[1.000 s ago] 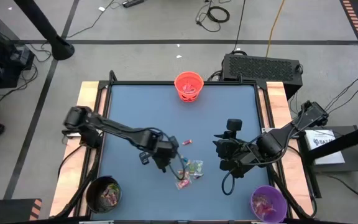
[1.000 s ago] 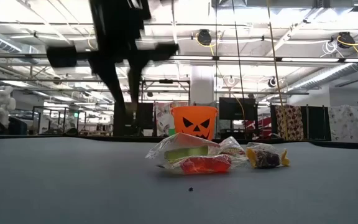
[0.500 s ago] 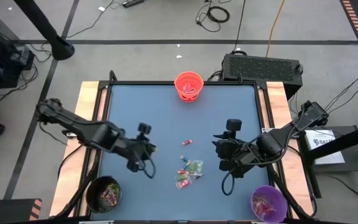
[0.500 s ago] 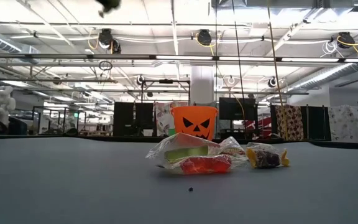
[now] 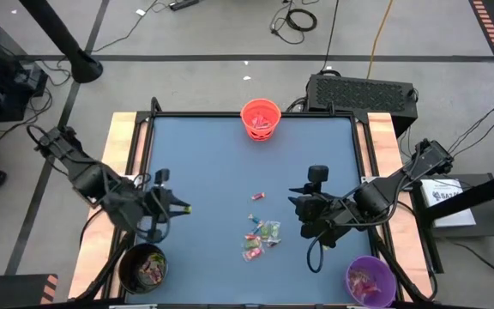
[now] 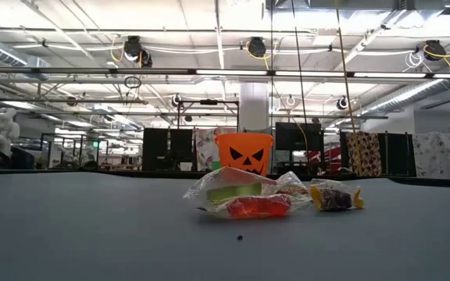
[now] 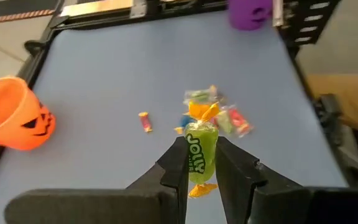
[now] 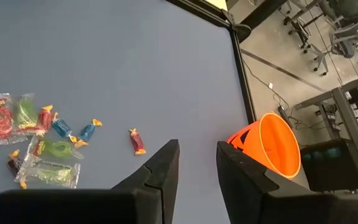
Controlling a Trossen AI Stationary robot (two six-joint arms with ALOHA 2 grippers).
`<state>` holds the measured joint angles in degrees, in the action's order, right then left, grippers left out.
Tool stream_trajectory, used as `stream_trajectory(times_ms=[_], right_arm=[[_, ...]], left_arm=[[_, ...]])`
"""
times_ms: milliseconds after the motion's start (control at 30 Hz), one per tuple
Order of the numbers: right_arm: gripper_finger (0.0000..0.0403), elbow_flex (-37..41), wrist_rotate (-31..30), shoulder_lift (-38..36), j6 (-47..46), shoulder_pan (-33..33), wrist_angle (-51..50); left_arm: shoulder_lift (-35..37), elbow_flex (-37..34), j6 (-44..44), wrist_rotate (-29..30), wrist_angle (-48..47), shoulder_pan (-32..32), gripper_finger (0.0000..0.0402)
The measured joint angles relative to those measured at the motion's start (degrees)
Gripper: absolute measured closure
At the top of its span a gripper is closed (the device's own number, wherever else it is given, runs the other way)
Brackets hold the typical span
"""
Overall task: Sort candy by brand, put in halloween buckets
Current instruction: Put the green candy into the black bucket
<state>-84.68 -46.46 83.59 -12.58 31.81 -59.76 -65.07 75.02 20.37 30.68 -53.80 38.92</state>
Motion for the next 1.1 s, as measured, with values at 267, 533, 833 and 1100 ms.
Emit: stream_trajectory(times_ms=[267,533,833,1100], right_arm=[[0.0303,0.0,0.0,0.0,-0.1,0.0,0.5],[0.0303,0.0,0.0,0.0,1.0,-0.5,2.7],[0.0303,0.0,0.3,0.0,0.7,-2.2,4.9],[0.0303,0.1,0.3,0.0,-2.0,-2.3,6.6]], left_arm=[[0.6,0.0,6.0,-15.4,-2.2,7.8,0.0334],[-3.6,-2.1,24.8,-27.0,-12.8,15.3,0.0334],[-11.0,-6.3,34.0,-32.4,-4.2,18.6,0.0319],[-13.4,-7.6,37.8,-35.5,-5.9,18.5,0.0240]])
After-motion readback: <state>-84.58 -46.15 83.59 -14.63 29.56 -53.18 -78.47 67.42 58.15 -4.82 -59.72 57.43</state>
